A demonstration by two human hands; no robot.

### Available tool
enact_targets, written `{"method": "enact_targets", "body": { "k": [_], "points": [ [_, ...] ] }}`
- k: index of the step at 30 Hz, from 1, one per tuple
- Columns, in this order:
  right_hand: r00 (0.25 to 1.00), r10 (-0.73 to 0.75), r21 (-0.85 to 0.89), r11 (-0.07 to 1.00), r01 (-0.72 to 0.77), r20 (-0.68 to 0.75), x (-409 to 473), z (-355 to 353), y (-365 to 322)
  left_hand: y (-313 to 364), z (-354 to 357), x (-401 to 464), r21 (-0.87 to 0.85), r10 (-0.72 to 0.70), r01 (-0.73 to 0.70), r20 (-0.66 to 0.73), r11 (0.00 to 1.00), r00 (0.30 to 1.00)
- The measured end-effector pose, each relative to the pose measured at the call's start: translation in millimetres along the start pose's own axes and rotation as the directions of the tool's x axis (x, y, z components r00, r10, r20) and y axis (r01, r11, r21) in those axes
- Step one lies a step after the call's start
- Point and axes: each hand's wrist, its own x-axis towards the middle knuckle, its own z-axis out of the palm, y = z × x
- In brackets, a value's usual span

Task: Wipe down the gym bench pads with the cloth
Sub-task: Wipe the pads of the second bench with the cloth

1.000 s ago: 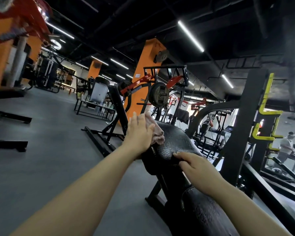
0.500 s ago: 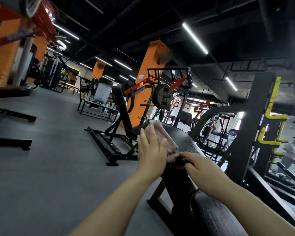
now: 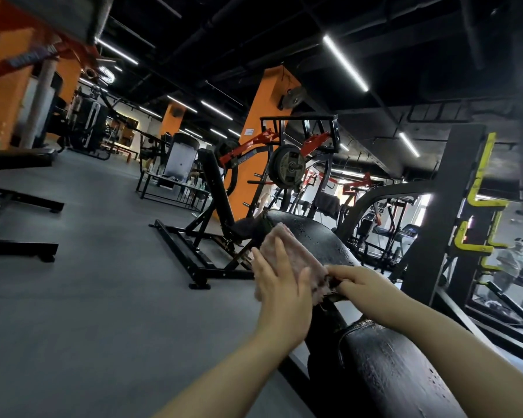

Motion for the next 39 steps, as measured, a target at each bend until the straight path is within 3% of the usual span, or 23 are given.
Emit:
{"method": "enact_targets", "body": {
  "k": [3,9,11,15,17,21,22,26,31,35,39],
  "points": [
    [0.995,-0.051,0.014,0.999,0.053,-0.084,-2.5,-1.2,-3.6,2.2,-5.5,19.2,-0.002,0.042,-0.042,0.025,0.999,0.999],
    [0.934,-0.311,-0.184,0.942,0.279,-0.175,12.6,-6.0,-25.2,5.6,-29.5,77.6,0.024,0.072,-0.072,0.0,0.997,0.997],
    [0.924,-0.346,-0.215,0.927,0.308,-0.166,24.6,-7.1,-34.0,6.4,-39.8,97.3,0.011,0.066,-0.067,0.05,0.998,0.997],
    [0.938,-0.339,-0.225,0.921,0.317,-0.067,50.7,0.0,-49.8,9.6,-65.8,111.6,-0.285,0.03,0.051,0.272,0.957,0.962],
    [0.95,-0.311,-0.194,0.934,0.3,-0.031,57.8,4.4,-56.6,10.8,-77.5,110.3,-0.235,0.052,0.036,0.357,0.971,0.933],
    [0.94,-0.338,-0.34,0.89,0.304,-0.046,60.5,5.1,-59.1,3.2,-98.4,110.7,-0.111,0.023,-0.006,0.157,0.994,0.987],
    [0.935,-0.353,-0.393,0.866,0.309,-0.042,60.9,4.2,-58.1,1.4,-102.1,108.2,-0.102,0.021,-0.003,0.174,0.995,0.985],
    [0.941,-0.339,-0.469,0.833,0.293,-0.016,65.6,-0.2,-55.5,5.5,-109.9,109.7,-0.221,-0.136,0.242,0.407,0.945,0.903],
    [0.947,-0.318,-0.514,0.819,0.253,-0.04,76.0,-4.9,-39.2,29.7,-100.2,151.7,-0.031,-0.15,0.193,0.514,0.981,0.845],
    [0.921,-0.382,-0.488,0.82,0.298,-0.081,87.0,-7.0,-26.5,50.7,-92.4,188.4,0.232,-0.247,0.125,0.634,0.965,0.733],
    [0.925,-0.378,-0.359,0.87,0.339,-0.044,105.9,-11.8,-9.9,64.3,-72.4,215.8,0.358,-0.339,0.098,0.709,0.928,0.618]
  ]
}}
